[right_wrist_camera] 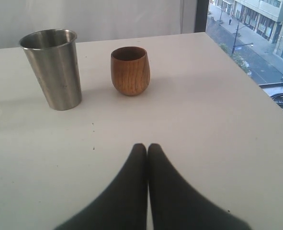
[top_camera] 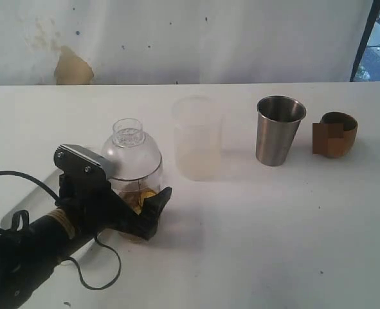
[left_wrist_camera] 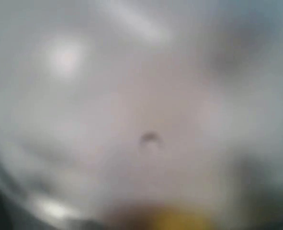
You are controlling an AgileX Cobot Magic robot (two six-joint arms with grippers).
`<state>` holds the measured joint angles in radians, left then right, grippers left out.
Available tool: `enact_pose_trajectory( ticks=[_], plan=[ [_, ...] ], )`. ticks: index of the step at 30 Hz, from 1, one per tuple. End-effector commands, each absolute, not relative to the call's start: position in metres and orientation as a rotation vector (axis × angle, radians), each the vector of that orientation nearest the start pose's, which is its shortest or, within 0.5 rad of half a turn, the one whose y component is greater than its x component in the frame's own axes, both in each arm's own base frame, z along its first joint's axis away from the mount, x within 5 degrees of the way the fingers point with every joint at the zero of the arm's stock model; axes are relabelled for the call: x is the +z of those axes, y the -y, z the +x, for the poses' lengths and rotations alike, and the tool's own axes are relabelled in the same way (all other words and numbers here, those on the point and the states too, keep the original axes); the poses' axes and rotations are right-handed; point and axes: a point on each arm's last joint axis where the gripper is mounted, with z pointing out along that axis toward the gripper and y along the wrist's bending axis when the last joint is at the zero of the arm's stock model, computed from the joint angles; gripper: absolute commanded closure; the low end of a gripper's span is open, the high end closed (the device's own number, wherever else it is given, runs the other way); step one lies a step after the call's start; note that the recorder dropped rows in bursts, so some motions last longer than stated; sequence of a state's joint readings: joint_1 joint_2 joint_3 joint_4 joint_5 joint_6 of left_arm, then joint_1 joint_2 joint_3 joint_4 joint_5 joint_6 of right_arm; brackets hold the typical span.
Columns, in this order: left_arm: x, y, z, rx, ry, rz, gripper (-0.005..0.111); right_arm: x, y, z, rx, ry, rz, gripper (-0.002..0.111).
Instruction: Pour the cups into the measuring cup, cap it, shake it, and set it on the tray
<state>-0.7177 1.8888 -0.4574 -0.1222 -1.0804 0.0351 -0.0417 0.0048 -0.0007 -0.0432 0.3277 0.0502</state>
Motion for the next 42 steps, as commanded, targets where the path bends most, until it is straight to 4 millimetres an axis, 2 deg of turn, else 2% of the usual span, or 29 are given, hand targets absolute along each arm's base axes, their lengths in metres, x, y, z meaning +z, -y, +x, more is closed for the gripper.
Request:
enact_pose_trajectory(
  ticks=[1, 20, 22, 24, 28, 31, 36, 42],
  plan=[
    [0.116, 0.183, 0.226, -0.414, -1.769, 0.539, 0.002, 0.184, 0.004, 0.054, -0.052, -1.804, 0.054, 0.108],
    [0.116, 0.184, 0.226, -0.392, -1.751, 0.591, 0.003, 0.184, 0.004, 0.054, -0.052, -1.804, 0.054, 0.108],
    [0.116, 0.184, 0.226, -0.392, -1.751, 0.591, 0.014, 0.184, 0.004, 0.054, -0.052, -1.804, 0.054, 0.108],
    [0.116, 0.184, 0.226, -0.392, -1.751, 0.591, 0.035, 0.184, 0.004, 0.054, -0.052, -1.804, 0.054, 0.108],
    [0.118, 0.186, 0.225, -0.403, -1.729, 0.602, 0.104, 0.184, 0.004, 0.054, -0.052, -1.804, 0.054, 0.108],
    [0.128, 0.188, 0.226, -0.428, -1.609, 0.589, 0.107, 0.184, 0.004, 0.054, -0.052, -1.804, 0.054, 0.108],
    [0.143, 0.192, 0.225, -0.464, -1.542, 0.608, 0.107, 0.184, 0.004, 0.054, -0.052, -1.804, 0.054, 0.108],
    [0.160, 0.186, 0.231, -0.443, -1.527, 0.468, 0.107, 0.184, 0.004, 0.054, -0.052, -1.804, 0.054, 0.108]
  ],
)
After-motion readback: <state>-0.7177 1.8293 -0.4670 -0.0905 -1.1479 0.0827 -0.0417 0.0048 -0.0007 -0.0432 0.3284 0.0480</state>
